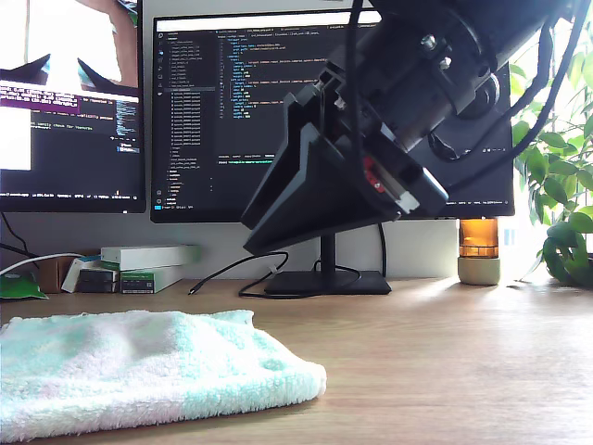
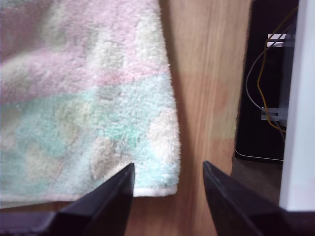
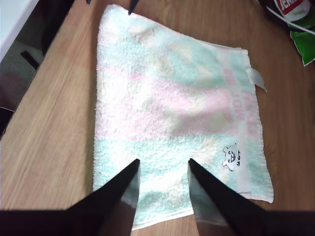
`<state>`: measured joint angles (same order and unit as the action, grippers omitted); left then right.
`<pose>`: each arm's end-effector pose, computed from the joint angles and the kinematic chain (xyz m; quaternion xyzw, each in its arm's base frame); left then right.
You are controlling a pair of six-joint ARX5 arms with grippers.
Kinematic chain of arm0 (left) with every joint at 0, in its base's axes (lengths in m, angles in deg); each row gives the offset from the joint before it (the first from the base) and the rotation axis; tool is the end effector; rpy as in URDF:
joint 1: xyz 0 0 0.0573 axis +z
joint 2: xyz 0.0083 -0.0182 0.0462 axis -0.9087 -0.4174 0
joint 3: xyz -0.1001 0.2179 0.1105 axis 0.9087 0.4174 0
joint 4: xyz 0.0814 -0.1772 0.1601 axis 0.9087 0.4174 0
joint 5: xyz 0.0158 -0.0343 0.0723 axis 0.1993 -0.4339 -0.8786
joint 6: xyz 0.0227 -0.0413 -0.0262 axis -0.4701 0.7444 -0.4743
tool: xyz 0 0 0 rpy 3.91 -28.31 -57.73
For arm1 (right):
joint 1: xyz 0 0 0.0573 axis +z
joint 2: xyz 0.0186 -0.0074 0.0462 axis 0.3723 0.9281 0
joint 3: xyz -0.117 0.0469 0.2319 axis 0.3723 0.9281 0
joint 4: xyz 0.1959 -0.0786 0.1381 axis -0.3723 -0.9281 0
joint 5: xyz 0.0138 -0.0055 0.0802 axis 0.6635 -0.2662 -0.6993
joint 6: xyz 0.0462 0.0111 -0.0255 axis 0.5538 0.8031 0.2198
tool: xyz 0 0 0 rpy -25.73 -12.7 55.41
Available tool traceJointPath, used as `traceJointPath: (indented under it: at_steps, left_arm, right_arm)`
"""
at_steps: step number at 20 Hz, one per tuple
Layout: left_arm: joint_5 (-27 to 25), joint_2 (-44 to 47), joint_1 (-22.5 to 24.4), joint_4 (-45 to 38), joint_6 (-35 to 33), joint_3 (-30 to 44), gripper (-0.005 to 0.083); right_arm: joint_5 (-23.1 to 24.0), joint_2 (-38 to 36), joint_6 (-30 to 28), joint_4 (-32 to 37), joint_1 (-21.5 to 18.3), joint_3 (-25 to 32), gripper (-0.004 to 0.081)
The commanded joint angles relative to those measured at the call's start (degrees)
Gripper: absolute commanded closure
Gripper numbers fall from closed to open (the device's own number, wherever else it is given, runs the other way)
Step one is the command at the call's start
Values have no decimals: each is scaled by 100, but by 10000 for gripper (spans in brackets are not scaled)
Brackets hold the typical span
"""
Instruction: Fold the tea towel to a neat square and place it to the right
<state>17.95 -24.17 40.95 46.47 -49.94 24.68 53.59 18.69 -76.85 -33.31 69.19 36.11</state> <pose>0.1190 -0.0602 0.1727 0.4372 0.3567 -0.4869 0.6667 0.1827 0.2118 0.2064 -0.4603 0.0593 0.6133 0.6391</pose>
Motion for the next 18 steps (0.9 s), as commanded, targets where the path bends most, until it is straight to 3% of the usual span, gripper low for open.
traceJointPath:
  at_steps: [1, 13, 18]
  left_arm:
    - [7, -210, -17, -26, -114, 98, 380]
    - [-140, -1084, -17, -490, -326, 98, 447]
    - [-203, -1576, -17, -815, -446, 98, 545]
  right_arm:
    - [4, 37, -4, 63, 13, 46, 506]
    - [7, 48, 160, 22, 13, 46, 508]
    - [7, 48, 302, -15, 31, 46, 508]
